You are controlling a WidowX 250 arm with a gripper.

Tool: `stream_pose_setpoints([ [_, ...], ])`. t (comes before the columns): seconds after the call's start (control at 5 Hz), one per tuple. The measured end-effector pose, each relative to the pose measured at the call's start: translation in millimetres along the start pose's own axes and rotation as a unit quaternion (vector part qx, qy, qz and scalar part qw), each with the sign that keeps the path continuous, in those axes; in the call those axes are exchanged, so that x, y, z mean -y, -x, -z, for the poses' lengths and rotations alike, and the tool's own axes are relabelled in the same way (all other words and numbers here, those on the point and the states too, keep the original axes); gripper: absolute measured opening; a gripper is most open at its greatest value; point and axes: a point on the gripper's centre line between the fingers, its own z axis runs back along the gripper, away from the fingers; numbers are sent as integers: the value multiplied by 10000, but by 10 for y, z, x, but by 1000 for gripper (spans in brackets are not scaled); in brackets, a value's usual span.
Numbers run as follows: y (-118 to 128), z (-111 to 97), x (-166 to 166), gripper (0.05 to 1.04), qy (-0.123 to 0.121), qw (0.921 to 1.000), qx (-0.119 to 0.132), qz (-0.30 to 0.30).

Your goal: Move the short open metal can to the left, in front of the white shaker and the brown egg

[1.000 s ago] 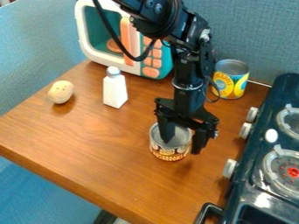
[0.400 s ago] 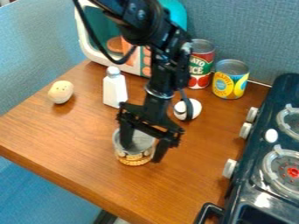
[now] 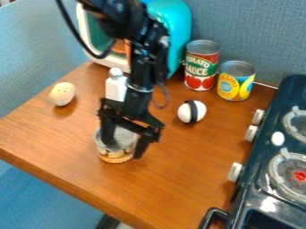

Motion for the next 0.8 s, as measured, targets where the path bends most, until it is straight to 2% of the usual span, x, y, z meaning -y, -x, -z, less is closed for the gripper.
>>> stream_pose_setpoints([
  [0.2, -21, 10, -269, 1001, 126, 9996, 67, -225],
  [0.6, -23, 29, -494, 1001, 108, 9996, -18, -243],
  [0.8, -53, -151, -536, 1001, 114, 9993, 269, -231],
])
